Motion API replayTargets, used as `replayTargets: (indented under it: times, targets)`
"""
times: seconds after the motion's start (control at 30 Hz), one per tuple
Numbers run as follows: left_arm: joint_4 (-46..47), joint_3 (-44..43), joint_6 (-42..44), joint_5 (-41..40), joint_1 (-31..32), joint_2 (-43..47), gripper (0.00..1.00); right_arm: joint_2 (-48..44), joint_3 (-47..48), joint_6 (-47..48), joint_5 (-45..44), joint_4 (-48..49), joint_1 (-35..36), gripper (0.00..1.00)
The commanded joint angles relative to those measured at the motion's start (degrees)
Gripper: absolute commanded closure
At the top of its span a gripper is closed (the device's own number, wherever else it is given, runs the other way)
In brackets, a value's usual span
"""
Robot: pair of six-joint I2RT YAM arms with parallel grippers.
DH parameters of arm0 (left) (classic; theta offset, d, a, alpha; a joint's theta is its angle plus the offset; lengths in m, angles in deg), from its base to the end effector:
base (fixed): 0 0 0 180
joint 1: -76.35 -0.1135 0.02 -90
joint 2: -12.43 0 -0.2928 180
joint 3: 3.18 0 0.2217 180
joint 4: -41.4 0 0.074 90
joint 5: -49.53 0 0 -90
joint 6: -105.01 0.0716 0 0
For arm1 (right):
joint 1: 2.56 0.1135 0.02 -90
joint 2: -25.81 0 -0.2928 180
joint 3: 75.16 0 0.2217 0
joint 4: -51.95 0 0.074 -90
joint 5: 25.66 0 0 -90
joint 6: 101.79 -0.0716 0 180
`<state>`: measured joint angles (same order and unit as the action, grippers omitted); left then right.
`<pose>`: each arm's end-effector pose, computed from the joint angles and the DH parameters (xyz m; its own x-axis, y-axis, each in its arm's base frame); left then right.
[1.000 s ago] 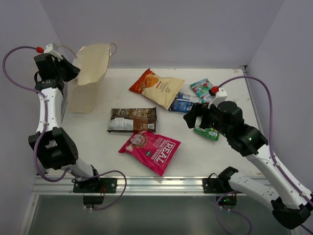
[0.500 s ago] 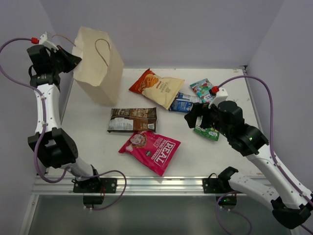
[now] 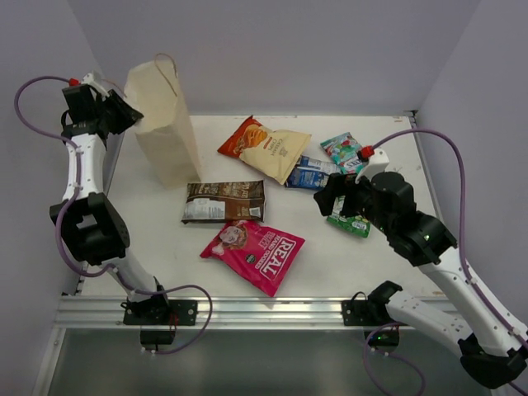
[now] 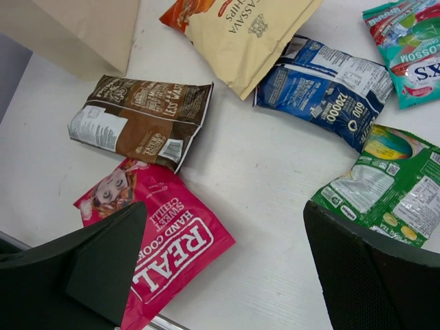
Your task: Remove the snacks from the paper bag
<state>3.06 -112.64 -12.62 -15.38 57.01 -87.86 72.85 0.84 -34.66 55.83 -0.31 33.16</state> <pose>0.3992 0.1079 0.3692 -0.4304 -0.5962 -0.6778 -0.1695 0.7909 -0.5881 0.1259 0.0775 0.3778 -0.4774 0.1301 -0.8690 -0.3055 0.9027 0.3030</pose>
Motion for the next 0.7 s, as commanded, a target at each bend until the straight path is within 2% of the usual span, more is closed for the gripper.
replayTargets:
  times: [0.0, 0.07, 0.1, 0.2, 0.3, 0.4, 0.6, 0.67]
  targets:
    - [-3.5, -4.1, 4.3, -1.9, 0.1, -0.4, 0.62, -0.8, 0.7, 0.5, -2.1, -0.7, 0.0, 0.01]
    - [-5.6, -5.5, 5.7, -3.8, 0.1, 0.2, 0.52, -1.0, 1.1, 0.4, -2.4, -1.3, 0.0, 0.01]
    - [-6.4, -6.1, 6.1, -4.7, 0.1, 0.4, 0.41, -1.1, 1.5, 0.4, -2.6, -1.7, 0.0, 0.01]
    - [-9.5, -8.2, 7.6, -8.0, 0.0, 1.9, 0.23, -1.5, 2.4, 0.4, -3.1, -1.9, 0.0, 0.01]
    - [-12.3, -9.7, 8.7, -11.0, 0.1, 3.9, 0.09, -1.7, 3.9, 0.5, -3.6, -2.5, 0.0, 0.01]
    - [-14.2, -10.1, 8.8, -12.4, 0.1, 6.6, 0.0, -1.2, 6.2, 0.6, -3.7, -3.4, 0.0, 0.01]
    - [-19.0, -11.3, 8.8, -12.3, 0.1, 13.4, 0.0, -1.5, 11.4, 0.4, -7.9, -4.8, 0.0, 0.01]
    - [-19.3, -9.3, 8.9, -13.3, 0.1, 18.7, 0.0, -2.1, 13.0, 1.9, -9.8, -4.8, 0.0, 0.01]
